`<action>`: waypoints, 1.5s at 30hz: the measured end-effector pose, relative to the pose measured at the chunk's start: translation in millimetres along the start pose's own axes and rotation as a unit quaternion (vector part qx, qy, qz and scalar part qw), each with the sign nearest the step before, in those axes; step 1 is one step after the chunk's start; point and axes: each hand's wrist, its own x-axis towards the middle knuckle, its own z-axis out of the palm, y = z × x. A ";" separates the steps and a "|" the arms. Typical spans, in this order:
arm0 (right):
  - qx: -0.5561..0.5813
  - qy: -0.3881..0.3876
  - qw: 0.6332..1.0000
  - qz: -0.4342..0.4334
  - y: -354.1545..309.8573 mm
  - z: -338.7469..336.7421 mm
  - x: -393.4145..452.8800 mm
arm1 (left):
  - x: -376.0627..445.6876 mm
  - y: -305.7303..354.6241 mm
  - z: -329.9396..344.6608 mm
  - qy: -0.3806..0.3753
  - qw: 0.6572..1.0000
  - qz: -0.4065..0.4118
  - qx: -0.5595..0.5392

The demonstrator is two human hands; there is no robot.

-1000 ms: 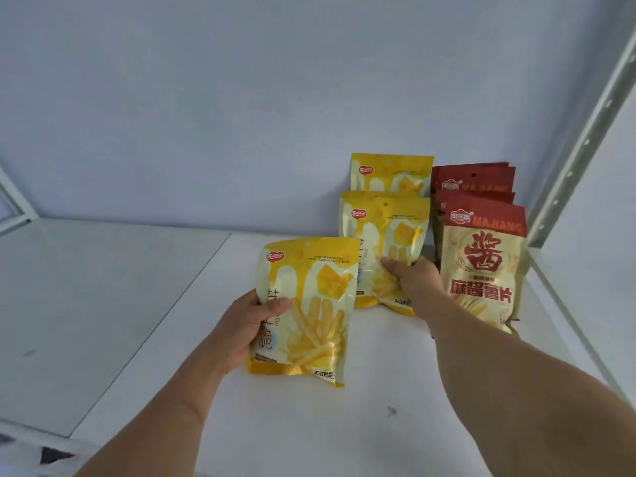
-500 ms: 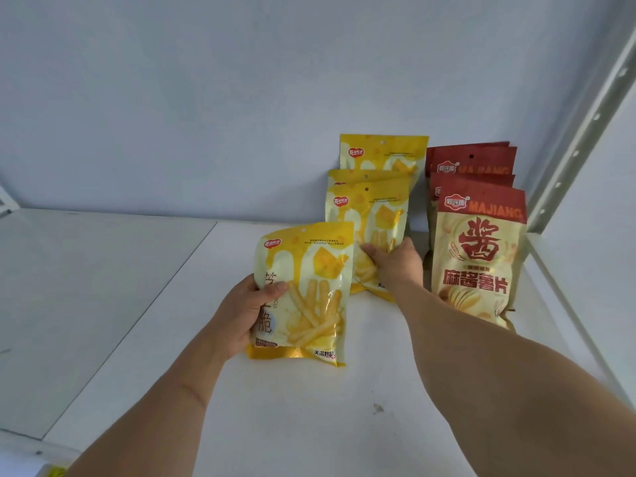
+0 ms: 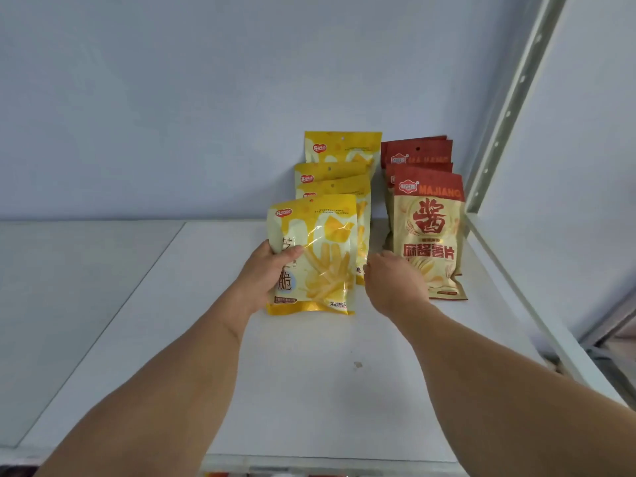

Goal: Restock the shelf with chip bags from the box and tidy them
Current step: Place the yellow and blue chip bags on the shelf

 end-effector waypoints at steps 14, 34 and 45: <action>0.008 -0.039 0.999 0.009 0.8 30.4 -21.0 | 60.4 -17.4 28.2 0.077 0.990 0.070 0.100; -0.125 -0.070 0.981 -0.132 -71.7 -4.1 -125.1 | -170.5 -29.7 -21.4 0.135 0.615 0.114 0.768; -0.126 -0.118 0.875 -0.451 -265.8 17.9 -330.3 | -478.3 -99.0 -166.4 0.216 0.552 -0.084 0.801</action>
